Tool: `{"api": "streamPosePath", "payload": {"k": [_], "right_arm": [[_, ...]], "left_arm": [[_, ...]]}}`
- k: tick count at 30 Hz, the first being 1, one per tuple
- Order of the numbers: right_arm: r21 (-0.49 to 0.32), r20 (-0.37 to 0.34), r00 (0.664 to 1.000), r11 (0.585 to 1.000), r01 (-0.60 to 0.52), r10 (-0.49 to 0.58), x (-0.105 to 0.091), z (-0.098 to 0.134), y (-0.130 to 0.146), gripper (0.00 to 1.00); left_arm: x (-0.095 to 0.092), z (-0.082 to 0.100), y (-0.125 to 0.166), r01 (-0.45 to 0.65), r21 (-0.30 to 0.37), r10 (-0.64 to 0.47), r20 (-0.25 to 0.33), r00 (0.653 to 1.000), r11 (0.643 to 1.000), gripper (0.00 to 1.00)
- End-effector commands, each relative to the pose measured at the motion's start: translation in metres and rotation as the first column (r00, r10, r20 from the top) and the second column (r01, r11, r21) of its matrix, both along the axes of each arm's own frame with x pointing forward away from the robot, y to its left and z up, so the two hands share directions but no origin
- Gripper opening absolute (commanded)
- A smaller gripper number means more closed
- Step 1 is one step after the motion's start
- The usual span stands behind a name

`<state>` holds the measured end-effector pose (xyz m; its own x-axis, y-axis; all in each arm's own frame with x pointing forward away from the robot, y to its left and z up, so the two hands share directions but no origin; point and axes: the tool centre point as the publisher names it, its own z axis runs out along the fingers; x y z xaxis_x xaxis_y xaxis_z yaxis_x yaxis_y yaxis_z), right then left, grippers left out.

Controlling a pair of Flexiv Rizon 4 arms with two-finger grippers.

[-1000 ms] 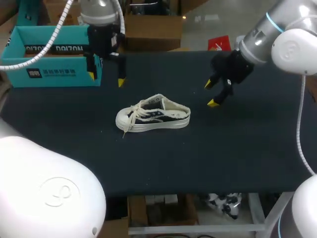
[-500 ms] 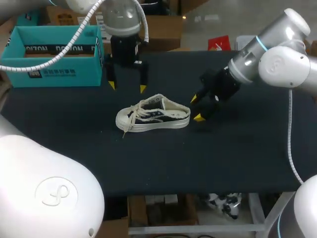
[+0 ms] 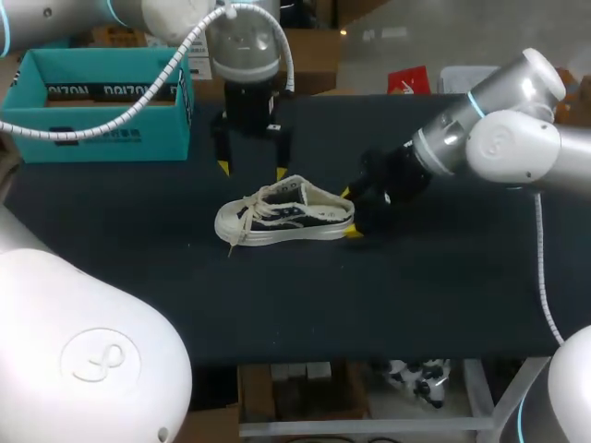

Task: Open the shoe tongue, take the insole out of the shoe, put the insole back into the shoe, and pack the shoe into the shoebox

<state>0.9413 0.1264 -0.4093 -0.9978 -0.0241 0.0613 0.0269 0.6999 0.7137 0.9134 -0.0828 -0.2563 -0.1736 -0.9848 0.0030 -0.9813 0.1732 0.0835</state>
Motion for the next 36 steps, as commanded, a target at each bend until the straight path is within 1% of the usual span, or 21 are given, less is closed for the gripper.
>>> {"api": "streamPosePath", "payload": {"k": [1,8,11,14,25,26,27,28,30,32,36], "right_arm": [[0.019,0.003,1.0,1.0,-0.001,0.001,0.003,-0.013,0.011,1.0],[0.067,-0.005,1.0,0.998,0.007,-0.007,0.008,-0.02,0.017,1.0],[0.09,-0.025,1.0,0.996,0.011,-0.008,0.009,-0.021,0.021,1.0],[0.092,-0.042,0.999,0.995,0.023,-0.02,0.009,-0.022,0.024,1.0],[0.139,-0.04,0.998,0.988,0.059,-0.054,0.011,-0.029,0.025,1.0],[0.144,-0.038,0.998,0.988,0.062,-0.057,0.011,-0.03,0.024,0.85],[0.15,-0.037,0.997,0.986,0.065,-0.06,0.011,-0.031,0.024,0.3],[0.152,-0.036,0.997,0.986,0.066,-0.061,0.011,-0.032,0.023,0.0],[0.162,-0.035,0.997,0.984,0.07,-0.065,0.011,-0.034,0.024,0.0],[0.164,-0.036,0.997,0.984,0.069,-0.064,0.012,-0.036,0.025,0.0],[0.151,-0.043,0.997,0.986,0.077,-0.071,0.014,-0.037,0.026,0.0]], "left_arm": [[0.001,-0.008,0.0,0.0,-0.007,0.0,-0.005,1.0,1.0,1.0],[0.0,-0.013,0.001,-0.005,-0.014,0.005,-0.006,1.0,1.0,1.0],[-0.002,-0.015,0.0,-0.008,-0.017,0.008,0.007,1.0,1.0,1.0],[-0.001,-0.018,-0.001,-0.011,-0.014,0.011,0.013,1.0,1.0,1.0],[0.002,-0.025,-0.008,-0.022,-0.022,0.022,0.021,1.0,1.0,1.0],[0.003,-0.025,-0.009,-0.029,-0.025,0.029,0.022,0.999,0.999,1.0],[0.003,-0.025,-0.009,-0.031,-0.031,0.031,0.02,0.999,0.999,1.0],[0.004,-0.025,-0.01,-0.033,-0.036,0.033,0.018,0.999,0.999,1.0],[0.003,-0.024,-0.014,-0.057,-0.026,0.058,0.036,0.998,0.998,1.0],[0.0,-0.023,-0.02,-0.053,-0.02,0.054,0.037,0.998,0.998,1.0],[-0.002,-0.022,-0.034,-0.065,0.021,0.064,0.046,0.997,0.998,1.0]]}}
